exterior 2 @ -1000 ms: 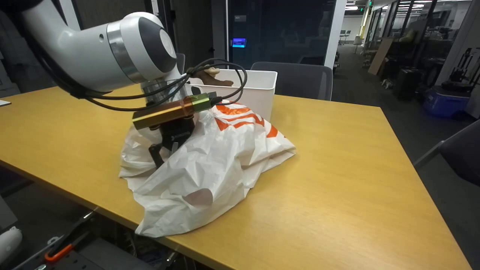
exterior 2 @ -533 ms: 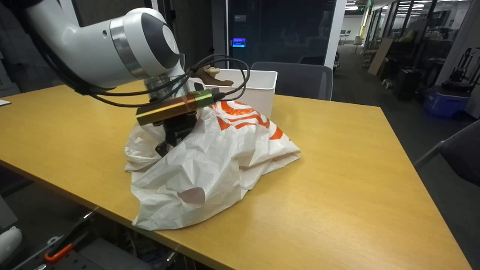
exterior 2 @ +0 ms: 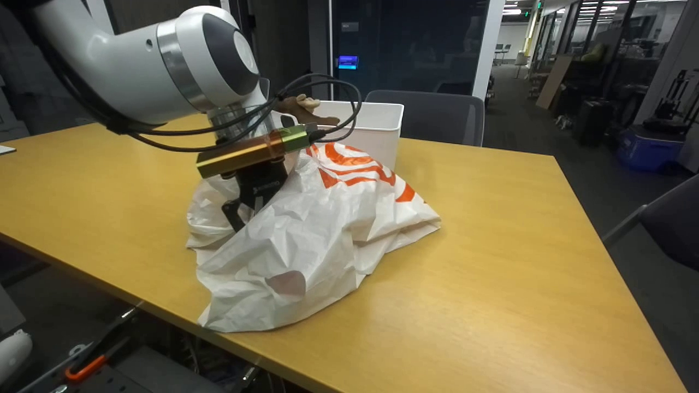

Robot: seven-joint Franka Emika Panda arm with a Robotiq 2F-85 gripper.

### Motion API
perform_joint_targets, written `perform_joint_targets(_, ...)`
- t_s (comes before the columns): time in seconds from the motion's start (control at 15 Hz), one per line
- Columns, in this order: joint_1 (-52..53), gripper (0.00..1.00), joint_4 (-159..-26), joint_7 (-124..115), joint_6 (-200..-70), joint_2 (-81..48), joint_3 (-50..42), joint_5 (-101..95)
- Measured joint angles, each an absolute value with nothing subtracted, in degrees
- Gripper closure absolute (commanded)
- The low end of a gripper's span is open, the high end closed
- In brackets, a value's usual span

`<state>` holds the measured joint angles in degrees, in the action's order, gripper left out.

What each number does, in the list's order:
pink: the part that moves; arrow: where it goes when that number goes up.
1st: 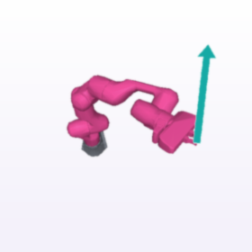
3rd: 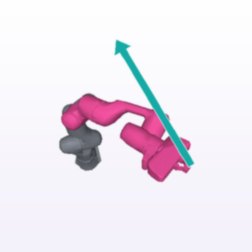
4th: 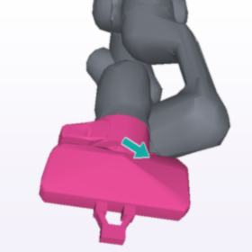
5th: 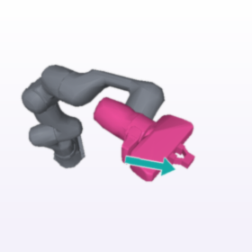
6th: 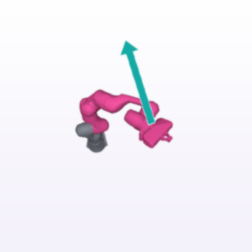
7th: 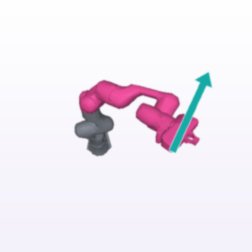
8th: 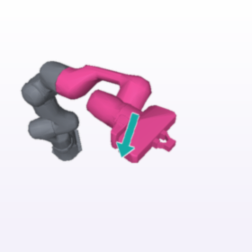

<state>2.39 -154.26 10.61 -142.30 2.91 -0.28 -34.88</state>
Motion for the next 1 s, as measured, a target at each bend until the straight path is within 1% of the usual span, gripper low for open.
perform_joint_targets(0.07, 2.4, 0.0, -154.24, 10.61, -142.31, 3.28, -0.03, -34.97)
perform_joint_targets(0.53, 2.22, 0.0, -150.49, 14.15, -142.33, 2.1, 0.12, -34.48)
perform_joint_targets(0.93, 1.44, 0.0, -147.61, 28.13, -142.31, -3.58, -0.13, -22.35)
perform_joint_targets(1.0, 1.28, 0.25, -147.49, 30.05, -142.29, -4.18, -0.12, -20.56)
